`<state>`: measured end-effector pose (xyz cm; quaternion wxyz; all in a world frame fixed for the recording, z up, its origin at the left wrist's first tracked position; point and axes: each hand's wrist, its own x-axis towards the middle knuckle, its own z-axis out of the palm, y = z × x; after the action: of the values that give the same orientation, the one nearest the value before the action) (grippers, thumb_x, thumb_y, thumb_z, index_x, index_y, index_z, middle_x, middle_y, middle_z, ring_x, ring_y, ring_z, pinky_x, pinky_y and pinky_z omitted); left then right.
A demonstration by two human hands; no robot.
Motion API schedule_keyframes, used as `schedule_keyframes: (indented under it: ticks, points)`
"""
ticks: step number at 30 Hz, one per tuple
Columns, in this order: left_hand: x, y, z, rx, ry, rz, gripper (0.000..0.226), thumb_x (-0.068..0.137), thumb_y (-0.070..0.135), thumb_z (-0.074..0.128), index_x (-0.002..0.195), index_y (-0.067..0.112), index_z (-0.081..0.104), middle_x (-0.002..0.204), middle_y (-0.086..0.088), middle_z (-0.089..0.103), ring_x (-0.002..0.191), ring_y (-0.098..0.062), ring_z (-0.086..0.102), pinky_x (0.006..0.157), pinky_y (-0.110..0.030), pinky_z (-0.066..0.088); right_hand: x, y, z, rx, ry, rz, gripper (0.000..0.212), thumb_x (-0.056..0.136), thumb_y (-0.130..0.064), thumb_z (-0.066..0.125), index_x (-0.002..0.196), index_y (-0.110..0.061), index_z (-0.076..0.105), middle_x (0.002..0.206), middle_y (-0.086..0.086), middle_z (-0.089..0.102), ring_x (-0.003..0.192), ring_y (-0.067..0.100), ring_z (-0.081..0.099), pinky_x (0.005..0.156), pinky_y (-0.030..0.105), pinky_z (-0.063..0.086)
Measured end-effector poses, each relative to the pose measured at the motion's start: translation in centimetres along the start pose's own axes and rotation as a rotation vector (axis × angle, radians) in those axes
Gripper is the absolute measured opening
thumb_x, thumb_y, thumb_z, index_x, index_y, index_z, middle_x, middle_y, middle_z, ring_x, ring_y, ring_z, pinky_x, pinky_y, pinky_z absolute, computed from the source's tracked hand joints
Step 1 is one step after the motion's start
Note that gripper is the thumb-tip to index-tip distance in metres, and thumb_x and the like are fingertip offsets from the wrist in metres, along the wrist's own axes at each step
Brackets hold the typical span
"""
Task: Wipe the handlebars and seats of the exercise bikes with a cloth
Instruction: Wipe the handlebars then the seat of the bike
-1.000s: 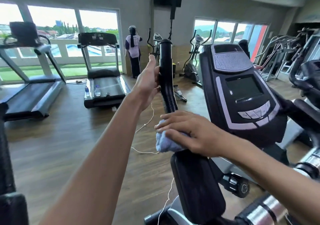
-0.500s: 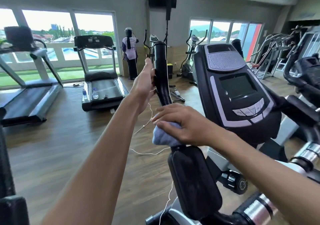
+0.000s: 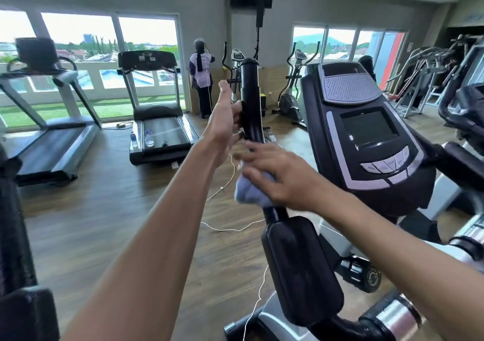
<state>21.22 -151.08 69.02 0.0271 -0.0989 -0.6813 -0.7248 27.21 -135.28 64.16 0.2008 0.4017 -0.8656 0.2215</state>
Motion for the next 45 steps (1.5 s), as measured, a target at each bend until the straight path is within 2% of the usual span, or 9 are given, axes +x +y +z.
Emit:
schedule_keyframes:
  ticks: [6,12,19,21,24,30,35,41,45]
  points:
    - [-0.4,0.4,0.3,-0.058,0.004,-0.022,0.086,0.101,0.074,0.011,0.103,0.013,0.073,0.112,-0.012,0.071,0.104,-0.023,0.061,0.101,-0.038,0.048,2.4,-0.5,0.4,0.008,0.244,0.259,0.045,0.105,-0.038,0.042,0.131,-0.012,0.068,0.147,0.001,0.058,0.145,0.020,0.043,0.120,0.042,0.032]
    - [-0.2,0.4,0.2,-0.002,-0.008,-0.023,0.095,0.098,0.076,0.005,0.121,0.014,0.072,0.125,-0.007,0.071,0.121,-0.022,0.062,0.113,-0.045,0.043,-1.8,-2.7,-1.0,0.003,-0.055,0.378,0.083,0.095,-0.050,0.064,0.161,-0.014,0.028,0.169,-0.007,0.020,0.155,0.009,0.017,0.126,0.028,0.015]
    - [0.3,0.6,0.1,0.028,-0.006,-0.040,0.100,0.097,0.078,0.007,0.122,0.003,0.068,0.125,-0.013,0.071,0.122,-0.029,0.063,0.115,-0.049,0.040,-0.9,-4.7,-1.9,-0.079,0.437,0.445,0.058,0.101,-0.030,0.060,0.151,-0.010,0.037,0.132,0.014,0.062,0.113,0.033,0.063,0.089,0.040,0.050]
    - [0.2,0.8,0.4,0.044,0.015,-0.027,0.094,0.098,0.078,0.007,0.114,0.007,0.067,0.118,-0.011,0.071,0.124,-0.031,0.062,0.113,-0.047,0.042,0.4,-5.9,-1.6,-0.107,0.372,0.571,0.068,0.105,-0.035,0.049,0.159,-0.011,0.016,0.151,0.020,0.044,0.130,0.040,0.052,0.097,0.052,0.048]
    - [-0.1,1.0,0.5,0.056,0.004,-0.018,0.096,0.099,0.076,0.006,0.117,0.005,0.069,0.118,-0.011,0.071,0.119,-0.025,0.063,0.110,-0.040,0.044,1.6,-6.7,-0.3,-0.001,0.058,0.643,0.070,0.103,-0.036,0.037,0.157,-0.016,-0.003,0.167,0.015,0.001,0.155,0.038,0.001,0.122,0.062,0.019]
    - [0.2,0.7,0.1,0.086,-0.008,-0.002,0.099,0.099,0.075,0.004,0.126,0.006,0.069,0.125,-0.012,0.071,0.119,-0.025,0.063,0.110,-0.036,0.042,0.4,-4.1,-2.6,-0.102,0.086,0.461,0.036,0.100,-0.023,0.048,0.134,-0.015,0.055,0.139,0.001,0.051,0.125,0.026,0.051,0.100,0.045,0.047]
    - [0.2,0.6,0.0,-0.013,-0.042,-0.069,0.102,0.094,0.083,0.013,0.137,0.003,0.061,0.123,-0.009,0.071,0.105,-0.022,0.069,0.084,-0.031,0.054,0.7,-3.4,-0.2,-0.255,0.102,0.183,0.067,0.087,-0.046,0.049,0.147,-0.015,0.052,0.161,0.004,0.040,0.154,0.023,0.022,0.124,0.051,0.024]
    - [0.0,0.5,0.0,-0.009,0.003,-0.017,0.096,0.098,0.077,0.006,0.121,0.010,0.071,0.125,-0.011,0.071,0.122,-0.025,0.062,0.115,-0.045,0.042,0.0,-3.3,0.3,0.147,0.412,0.274,0.054,0.083,-0.016,0.066,0.137,-0.012,0.061,0.129,0.001,0.067,0.118,0.018,0.061,0.104,0.032,0.047]
    - [0.0,0.5,0.1,0.021,-0.001,-0.013,0.096,0.099,0.076,0.006,0.117,0.012,0.074,0.123,-0.010,0.073,0.121,-0.025,0.064,0.115,-0.048,0.041,-1.2,-4.4,0.6,-0.080,0.579,0.416,0.055,0.088,-0.018,0.059,0.142,-0.010,0.055,0.139,0.006,0.061,0.128,0.024,0.055,0.109,0.035,0.044]
